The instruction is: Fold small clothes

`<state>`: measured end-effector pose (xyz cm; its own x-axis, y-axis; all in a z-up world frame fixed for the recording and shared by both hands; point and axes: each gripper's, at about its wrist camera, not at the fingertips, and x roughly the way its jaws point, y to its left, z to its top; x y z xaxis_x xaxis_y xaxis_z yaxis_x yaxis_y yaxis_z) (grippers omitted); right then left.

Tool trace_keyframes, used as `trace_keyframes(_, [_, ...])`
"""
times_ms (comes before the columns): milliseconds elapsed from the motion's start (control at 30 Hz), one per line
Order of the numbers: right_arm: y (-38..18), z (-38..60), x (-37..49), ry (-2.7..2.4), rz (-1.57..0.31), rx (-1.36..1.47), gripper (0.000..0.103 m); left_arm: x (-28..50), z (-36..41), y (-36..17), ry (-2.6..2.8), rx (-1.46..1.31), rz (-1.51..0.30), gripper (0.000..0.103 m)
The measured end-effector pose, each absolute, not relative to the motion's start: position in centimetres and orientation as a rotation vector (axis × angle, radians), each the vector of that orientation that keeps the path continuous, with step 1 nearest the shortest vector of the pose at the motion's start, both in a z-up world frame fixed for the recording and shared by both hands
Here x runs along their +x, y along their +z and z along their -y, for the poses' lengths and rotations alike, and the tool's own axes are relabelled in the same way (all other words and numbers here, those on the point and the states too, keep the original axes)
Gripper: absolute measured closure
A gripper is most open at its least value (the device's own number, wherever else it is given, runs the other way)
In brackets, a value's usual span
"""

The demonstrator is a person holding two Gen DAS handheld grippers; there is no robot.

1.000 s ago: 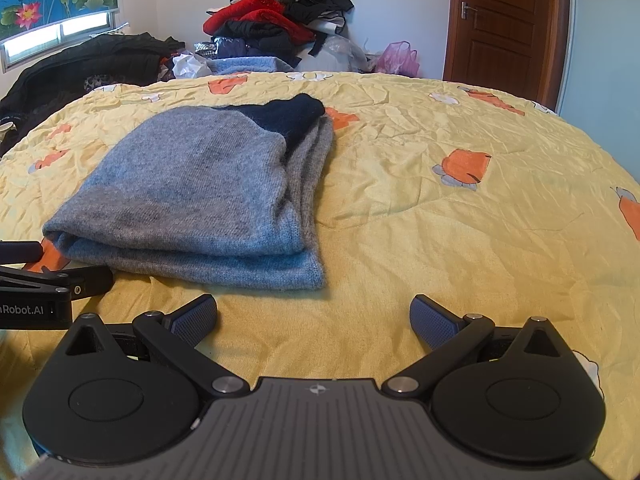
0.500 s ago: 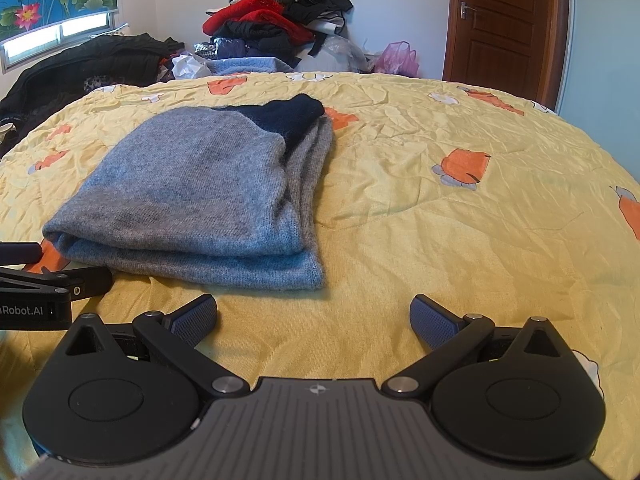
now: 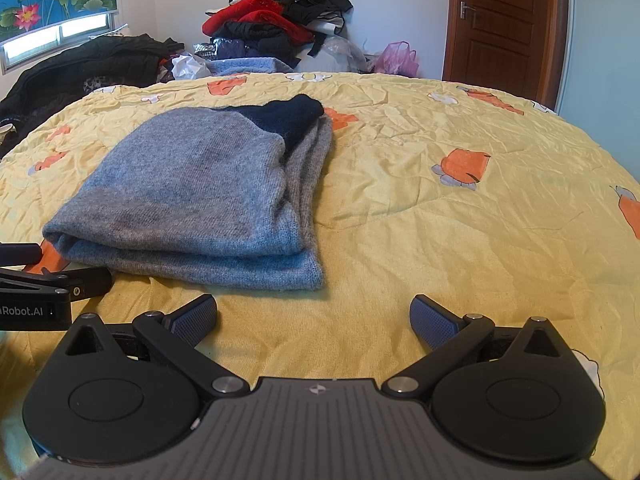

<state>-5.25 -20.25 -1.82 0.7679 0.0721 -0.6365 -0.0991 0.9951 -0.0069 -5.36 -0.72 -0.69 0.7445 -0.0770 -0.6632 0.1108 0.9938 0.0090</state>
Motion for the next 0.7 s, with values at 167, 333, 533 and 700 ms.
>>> trace_keyframes(167, [-1.85, 20.27, -5.24, 0.094, -0.689, -0.041, 0.000, -5.43, 0.67, -0.65, -0.102, 0.049, -0.726, 0.000])
trace_keyframes(333, [-1.72, 20.12, -5.29, 0.089, -0.693, -0.051, 0.000, -5.49, 0.58, -0.63, -0.098, 0.048, -0.727, 0.000])
trace_keyframes(533, [-1.75, 20.05, -5.26, 0.088, -0.693, -0.051, 0.000, -5.56, 0.53, -0.64, -0.099, 0.048, -0.727, 0.000])
trace_keyframes(700, [-1.76, 20.08, -5.26, 0.088, -0.693, -0.051, 0.000, -5.55, 0.53, -0.62, -0.099, 0.048, -0.727, 0.000])
